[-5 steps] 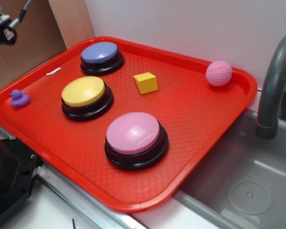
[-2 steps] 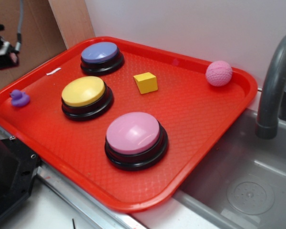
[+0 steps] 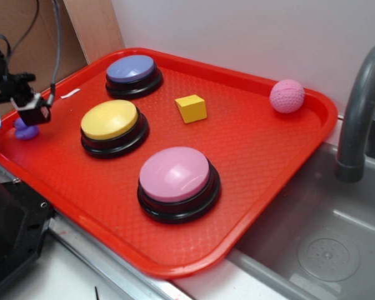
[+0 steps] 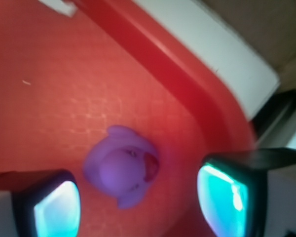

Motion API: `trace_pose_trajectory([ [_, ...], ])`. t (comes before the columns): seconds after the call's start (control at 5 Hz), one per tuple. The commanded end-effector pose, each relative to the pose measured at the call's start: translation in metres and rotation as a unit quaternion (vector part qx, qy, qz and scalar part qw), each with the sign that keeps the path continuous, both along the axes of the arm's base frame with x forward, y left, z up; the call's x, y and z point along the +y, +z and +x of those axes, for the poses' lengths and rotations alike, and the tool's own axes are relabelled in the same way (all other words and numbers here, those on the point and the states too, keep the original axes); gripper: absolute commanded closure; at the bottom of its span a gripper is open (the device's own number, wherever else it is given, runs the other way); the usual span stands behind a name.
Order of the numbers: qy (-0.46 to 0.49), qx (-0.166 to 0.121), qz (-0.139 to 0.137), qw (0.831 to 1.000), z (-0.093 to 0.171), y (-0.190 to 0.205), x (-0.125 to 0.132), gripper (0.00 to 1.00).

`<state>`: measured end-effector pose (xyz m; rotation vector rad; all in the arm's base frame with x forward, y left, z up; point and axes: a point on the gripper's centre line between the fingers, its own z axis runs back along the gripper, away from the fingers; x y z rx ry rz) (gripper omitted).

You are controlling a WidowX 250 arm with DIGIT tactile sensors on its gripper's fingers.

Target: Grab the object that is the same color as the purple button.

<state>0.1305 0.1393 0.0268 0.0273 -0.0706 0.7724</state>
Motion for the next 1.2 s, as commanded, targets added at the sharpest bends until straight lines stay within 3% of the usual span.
trace_pose_trajectory([
  [0.0, -0.019, 0.024, 0.005, 1.000, -0.008, -0.017, 0.001, 0.67],
  [0.2, -0.016, 0.018, 0.008, 1.000, -0.007, -0.011, 0.001, 1.00],
  [0.6, -0.018, 0.005, 0.008, 1.000, -0.005, 0.009, -0.006, 1.00],
  [1.0, -0.097, -0.037, 0.017, 0.994, -0.006, 0.086, -0.008, 1.00],
])
